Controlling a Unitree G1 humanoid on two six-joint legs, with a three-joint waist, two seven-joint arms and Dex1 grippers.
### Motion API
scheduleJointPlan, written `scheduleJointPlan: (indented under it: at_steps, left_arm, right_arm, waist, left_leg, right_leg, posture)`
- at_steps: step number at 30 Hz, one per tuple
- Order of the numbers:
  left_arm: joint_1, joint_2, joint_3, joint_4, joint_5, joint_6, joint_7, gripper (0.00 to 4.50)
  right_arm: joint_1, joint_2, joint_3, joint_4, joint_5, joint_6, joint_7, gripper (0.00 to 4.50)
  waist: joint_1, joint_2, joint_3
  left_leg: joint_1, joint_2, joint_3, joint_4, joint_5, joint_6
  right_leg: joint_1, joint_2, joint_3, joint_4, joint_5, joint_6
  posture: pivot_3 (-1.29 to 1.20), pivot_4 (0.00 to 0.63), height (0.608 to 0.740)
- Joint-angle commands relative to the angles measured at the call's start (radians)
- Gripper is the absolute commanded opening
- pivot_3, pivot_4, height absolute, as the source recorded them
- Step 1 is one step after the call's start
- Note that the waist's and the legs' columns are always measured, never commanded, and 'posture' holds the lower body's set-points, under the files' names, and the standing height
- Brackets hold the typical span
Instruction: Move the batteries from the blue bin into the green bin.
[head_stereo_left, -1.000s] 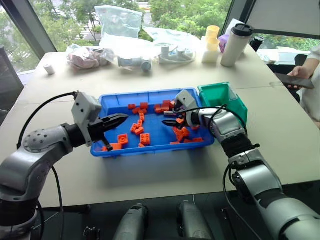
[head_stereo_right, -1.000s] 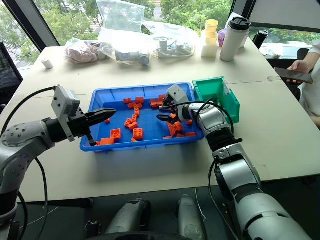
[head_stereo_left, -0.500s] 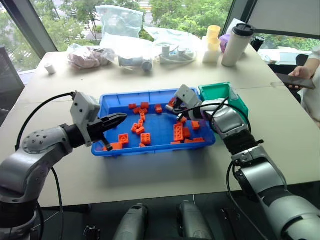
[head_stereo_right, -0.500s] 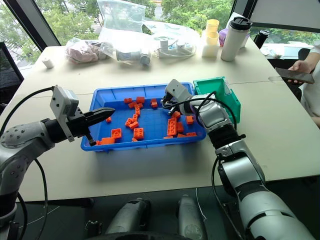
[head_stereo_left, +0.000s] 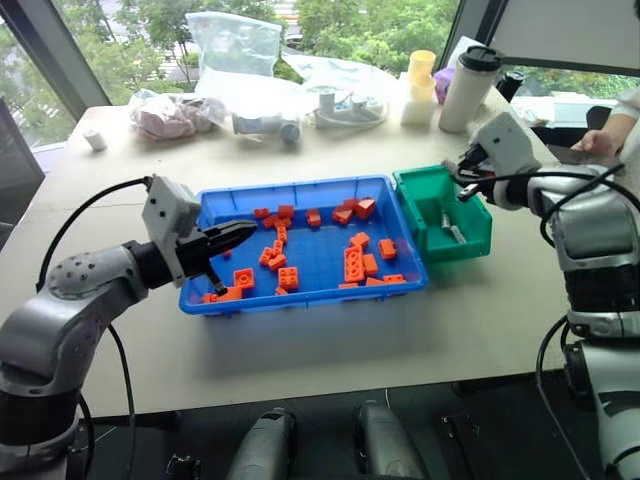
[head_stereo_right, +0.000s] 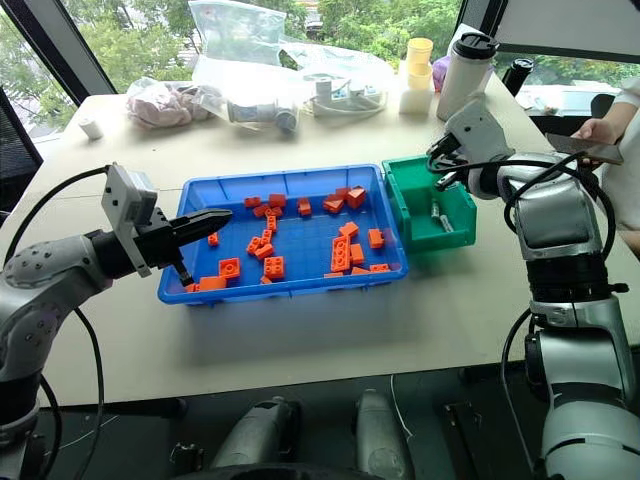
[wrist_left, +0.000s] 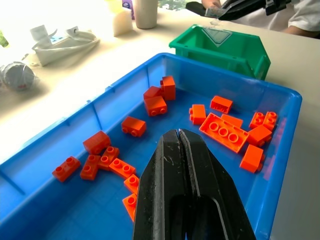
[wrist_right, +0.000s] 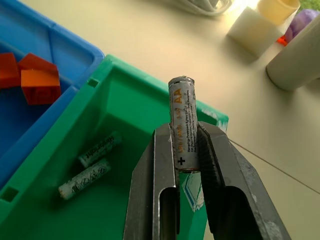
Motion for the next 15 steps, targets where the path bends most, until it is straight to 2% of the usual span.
scheduleJointPlan:
  at_steps: [1, 3, 6, 7, 10, 15]
  left_arm:
    - [-0.022, 0.001, -0.007, 0.003, 0.006, -0.022, -0.02, 0.0]
    - [-0.027, 0.002, -0.012, 0.009, 0.011, -0.023, -0.024, 0.0]
    - [-0.022, 0.005, -0.017, 0.007, 0.018, -0.024, -0.033, 0.0]
    - [-0.018, 0.005, -0.016, 0.004, 0.019, -0.024, -0.034, 0.0]
    - [-0.011, 0.009, -0.009, 0.0, 0.022, -0.025, -0.042, 0.0]
    - [0.002, 0.033, 0.016, -0.014, 0.014, -0.02, -0.064, 0.0]
  right_arm:
    - [0.023, 0.001, -0.008, -0.075, 0.023, -0.003, 0.014, 1.61]
    - [0.029, 0.002, -0.01, -0.081, 0.034, -0.007, 0.024, 2.54]
    - [0.018, -0.006, -0.006, -0.094, 0.033, -0.012, 0.027, 4.18]
    - [0.013, -0.01, -0.004, -0.098, 0.03, -0.014, 0.027, 4.46]
    - [0.004, -0.028, -0.016, -0.148, 0.066, -0.018, 0.08, 4.46]
    - [0.062, -0.07, -0.031, -0.363, 0.24, 0.002, 0.267, 4.46]
  waist:
    - [0.003, 0.0, 0.0]
    - [0.005, 0.0, 0.0]
    - [0.008, 0.0, 0.0]
    - [0.008, 0.0, 0.0]
    - [0.008, 0.0, 0.0]
    - [0.006, 0.0, 0.0]
  left_leg:
    - [0.0, 0.0, 0.0, 0.0, 0.0, 0.0]
    - [0.0, 0.0, 0.0, 0.001, 0.0, 0.0]
    - [0.0, 0.0, 0.0, 0.001, 0.0, 0.0]
    - [0.0, 0.0, 0.0, 0.001, 0.0, 0.0]
    - [0.0, -0.001, 0.0, 0.001, 0.0, 0.0]
    - [0.0, 0.0, -0.001, 0.0, 0.0, 0.0]
  right_leg:
    - [0.0, 0.0, 0.0, 0.0, 0.0, 0.0]
    - [0.0, 0.0, 0.0, 0.0, 0.0, 0.0]
    - [0.0, 0.0, 0.0, 0.0, 0.0, 0.0]
    - [0.0, 0.0, 0.0, 0.0, 0.0, 0.0]
    - [0.0, 0.0, 0.0, 0.0, 0.0, 0.0]
    - [0.0, 0.0, -0.001, 0.0, 0.0, 0.0]
  posture:
    - [0.0, 0.15, 0.74]
    - [0.0, 0.15, 0.74]
    - [0.0, 0.15, 0.74]
    - [0.0, 0.15, 0.74]
    - [0.0, 0.15, 0.74]
    - [0.0, 0.15, 0.74]
